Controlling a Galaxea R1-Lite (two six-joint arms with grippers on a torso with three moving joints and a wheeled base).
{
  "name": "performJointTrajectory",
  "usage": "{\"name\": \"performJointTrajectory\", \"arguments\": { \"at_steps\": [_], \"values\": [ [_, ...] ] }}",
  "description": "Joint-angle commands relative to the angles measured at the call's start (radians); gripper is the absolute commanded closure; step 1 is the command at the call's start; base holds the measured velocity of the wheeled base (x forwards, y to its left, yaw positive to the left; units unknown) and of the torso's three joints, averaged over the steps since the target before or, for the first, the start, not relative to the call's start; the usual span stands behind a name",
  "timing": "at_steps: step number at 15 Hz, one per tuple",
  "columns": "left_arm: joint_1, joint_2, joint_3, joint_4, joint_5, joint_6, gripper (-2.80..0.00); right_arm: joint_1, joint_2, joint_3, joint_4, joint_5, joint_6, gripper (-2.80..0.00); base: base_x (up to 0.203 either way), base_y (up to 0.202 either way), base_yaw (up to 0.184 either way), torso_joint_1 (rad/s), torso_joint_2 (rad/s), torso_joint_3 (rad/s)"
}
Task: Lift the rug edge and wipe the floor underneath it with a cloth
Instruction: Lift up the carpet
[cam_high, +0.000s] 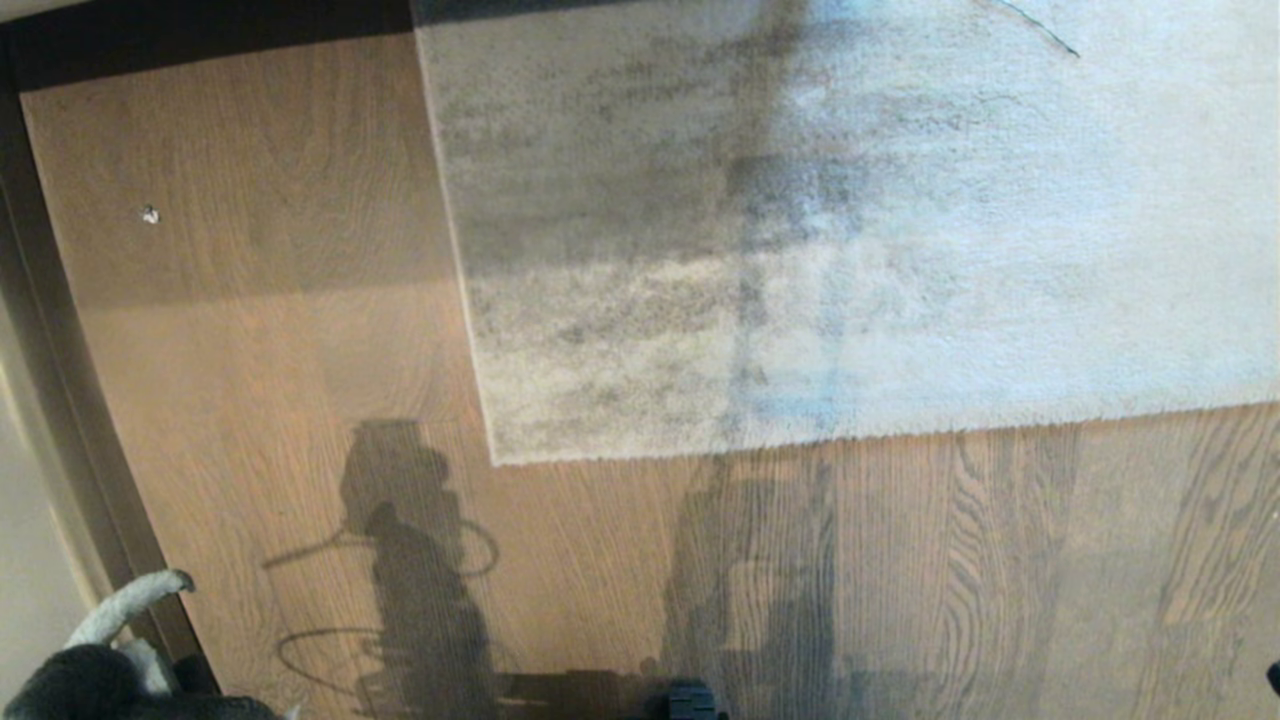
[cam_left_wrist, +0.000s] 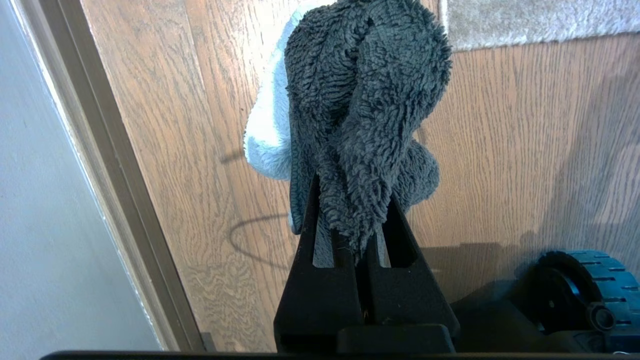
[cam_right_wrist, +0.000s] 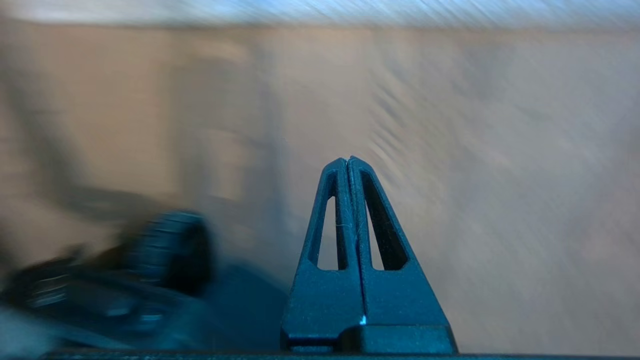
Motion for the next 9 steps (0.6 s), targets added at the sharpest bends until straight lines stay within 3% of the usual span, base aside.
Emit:
{"name": "performJointTrajectory", "arguments": {
  "at_steps": [1,3,9],
  "values": [
    [0.0,0.0,0.0,0.0,0.001,0.0,0.0,0.05,0.098,-0.049,-0.004,0.115,-0.036,0.0,0.0,0.0,0.0,0.0,0.0,0.0],
    [0.0,0.0,0.0,0.0,0.001,0.0,0.0,0.124,0.138,-0.059,-0.01,0.172,-0.105,0.0,0.0,0.0,0.0,0.0,0.0,0.0],
    [0.0,0.0,0.0,0.0,0.001,0.0,0.0,0.448,0.374,-0.072,-0.017,0.179,-0.117,0.0,0.0,0.0,0.0,0.0,0.0,0.0]
  ]
}}
